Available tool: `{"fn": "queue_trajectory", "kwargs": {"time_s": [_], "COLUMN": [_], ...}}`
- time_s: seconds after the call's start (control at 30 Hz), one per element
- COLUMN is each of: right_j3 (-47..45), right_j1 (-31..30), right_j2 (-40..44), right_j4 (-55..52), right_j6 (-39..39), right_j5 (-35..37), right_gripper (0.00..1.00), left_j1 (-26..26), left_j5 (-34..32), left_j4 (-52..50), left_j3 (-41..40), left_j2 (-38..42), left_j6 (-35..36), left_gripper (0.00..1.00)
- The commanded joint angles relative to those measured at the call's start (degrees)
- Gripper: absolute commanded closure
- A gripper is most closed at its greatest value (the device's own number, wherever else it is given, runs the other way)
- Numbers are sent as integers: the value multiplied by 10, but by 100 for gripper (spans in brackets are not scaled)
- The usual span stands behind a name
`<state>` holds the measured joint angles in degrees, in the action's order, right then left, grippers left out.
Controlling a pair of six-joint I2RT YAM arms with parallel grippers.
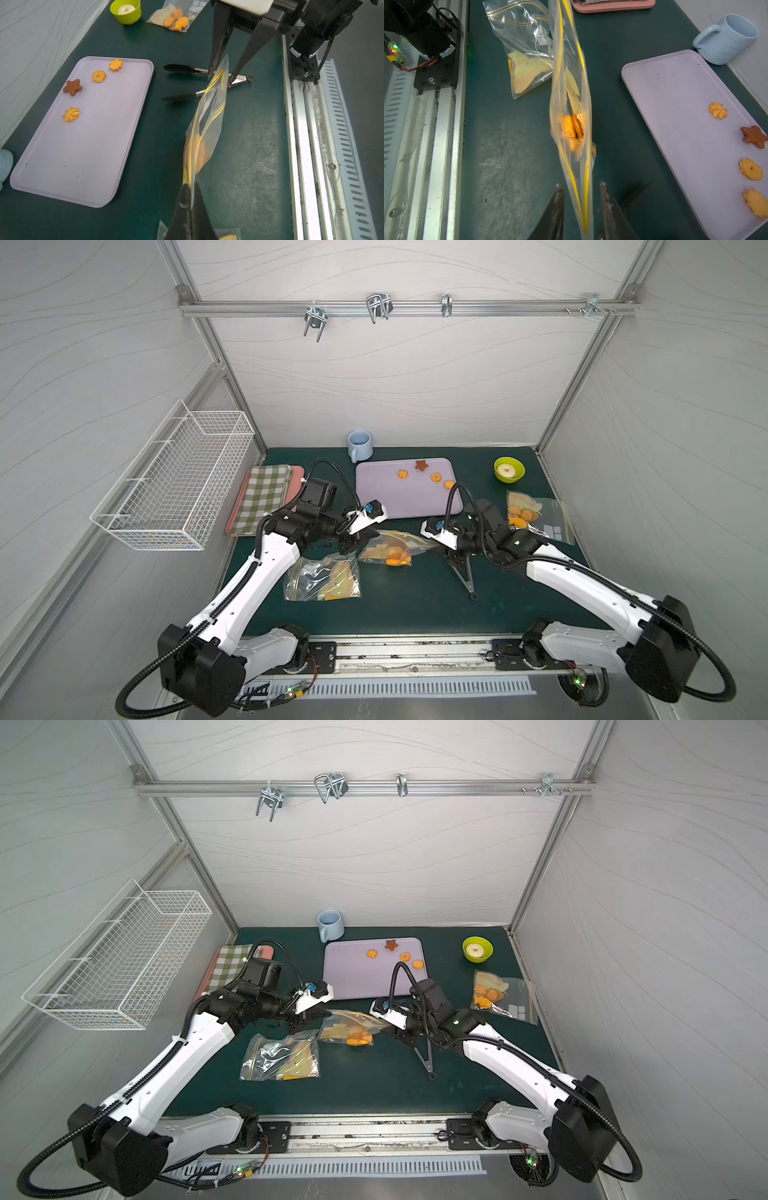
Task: Put the cookies into a resealable bag to prevent moisture
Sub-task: Close the ziploc bag at the center of the board.
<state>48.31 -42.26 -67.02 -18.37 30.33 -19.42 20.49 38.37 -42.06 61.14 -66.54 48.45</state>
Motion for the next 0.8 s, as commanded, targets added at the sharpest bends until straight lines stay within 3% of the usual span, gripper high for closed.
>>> {"fn": "queue_trajectory", "kwargs": {"time_s": [0.0,0.33,0.5,0.63,0.77], "right_j3": [3,1,0,2,2], "right_j1": [1,-1,-1,0,-1], "right_j2": [-10,-1,1,-1,-3], "right_j4": [11,-2,2,2,9], "right_j6": [15,14,12,10,8], "right_j5": [-18,-2,2,-6,-12], "right_gripper": [70,79,100,100,80], "left_j1": [-3,-3,-3,-3,-3], "left_j5": [16,16,16,19,21], "left_j4": [10,12,13,15,15], "left_j3": [2,1,0,0,0], "left_j2": [12,9,8,8,7], "left_j6": [18,18,17,16,15], "left_gripper": [100,100,100,100,100]}}
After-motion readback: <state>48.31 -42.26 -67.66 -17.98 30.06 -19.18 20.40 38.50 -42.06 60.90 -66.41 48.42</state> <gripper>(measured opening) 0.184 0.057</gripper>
